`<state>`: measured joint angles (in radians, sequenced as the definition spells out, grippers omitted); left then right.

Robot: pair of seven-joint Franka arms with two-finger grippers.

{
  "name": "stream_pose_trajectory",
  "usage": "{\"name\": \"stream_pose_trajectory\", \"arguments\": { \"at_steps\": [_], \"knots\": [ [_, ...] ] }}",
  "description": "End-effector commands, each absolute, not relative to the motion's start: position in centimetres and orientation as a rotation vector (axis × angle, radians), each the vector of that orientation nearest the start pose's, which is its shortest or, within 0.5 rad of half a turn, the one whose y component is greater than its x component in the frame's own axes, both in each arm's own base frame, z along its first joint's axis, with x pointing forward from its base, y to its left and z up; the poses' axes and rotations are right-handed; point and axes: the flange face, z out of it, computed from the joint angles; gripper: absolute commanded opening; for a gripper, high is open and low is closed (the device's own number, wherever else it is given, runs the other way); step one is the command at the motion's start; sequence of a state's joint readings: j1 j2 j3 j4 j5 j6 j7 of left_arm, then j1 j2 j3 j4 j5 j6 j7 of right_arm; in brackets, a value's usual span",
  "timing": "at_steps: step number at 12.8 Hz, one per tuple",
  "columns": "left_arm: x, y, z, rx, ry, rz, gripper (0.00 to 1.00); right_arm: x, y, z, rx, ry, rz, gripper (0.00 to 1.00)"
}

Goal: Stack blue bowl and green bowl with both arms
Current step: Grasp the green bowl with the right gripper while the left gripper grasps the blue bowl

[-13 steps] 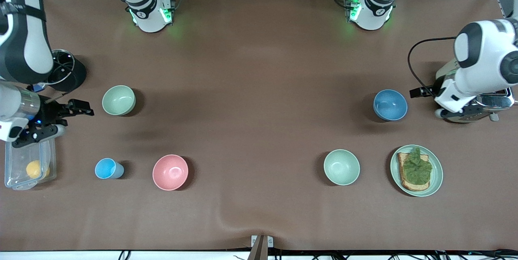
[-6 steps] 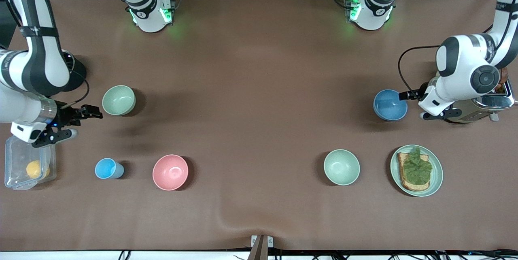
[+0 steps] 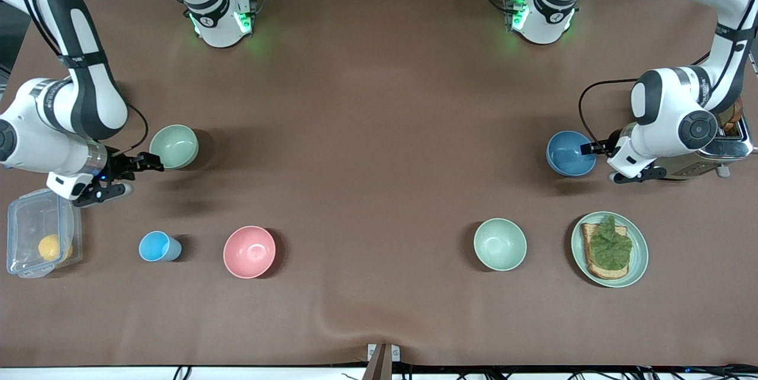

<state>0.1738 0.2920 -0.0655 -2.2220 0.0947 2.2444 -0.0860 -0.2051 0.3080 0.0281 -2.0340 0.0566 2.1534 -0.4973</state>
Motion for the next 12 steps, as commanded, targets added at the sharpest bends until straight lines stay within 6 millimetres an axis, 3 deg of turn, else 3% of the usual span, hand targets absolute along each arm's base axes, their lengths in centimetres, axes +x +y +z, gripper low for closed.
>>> {"name": "stream_pose_trajectory", "arguments": {
  "at_steps": [1,5,7,9,10,12],
  "knots": [
    [51.8,6.2,21.3,-3.062,-0.159,0.405,0.71,54.2,-12.3,26.5,-2.969,-0.516,0.211,0.89],
    [51.6,7.0,20.8,-3.067,-0.156,0.421,0.5,51.9,-14.1,23.7,-2.987,-0.535,0.148,0.87],
    [51.6,7.0,20.7,-3.072,-0.169,0.424,0.28,50.8,-14.0,22.3,-2.986,-0.531,0.154,0.74],
    [51.7,6.9,20.8,-3.073,-0.165,0.422,0.1,49.9,-13.9,21.4,-2.992,-0.523,0.142,0.51],
    [51.7,6.9,20.8,-3.073,-0.167,0.422,0.01,49.9,-14.0,21.4,-2.992,-0.519,0.141,0.32],
    [51.7,7.0,20.8,-3.076,-0.175,0.42,0.0,49.8,-14.1,21.3,-2.991,-0.512,0.144,0.0]
  ]
}}
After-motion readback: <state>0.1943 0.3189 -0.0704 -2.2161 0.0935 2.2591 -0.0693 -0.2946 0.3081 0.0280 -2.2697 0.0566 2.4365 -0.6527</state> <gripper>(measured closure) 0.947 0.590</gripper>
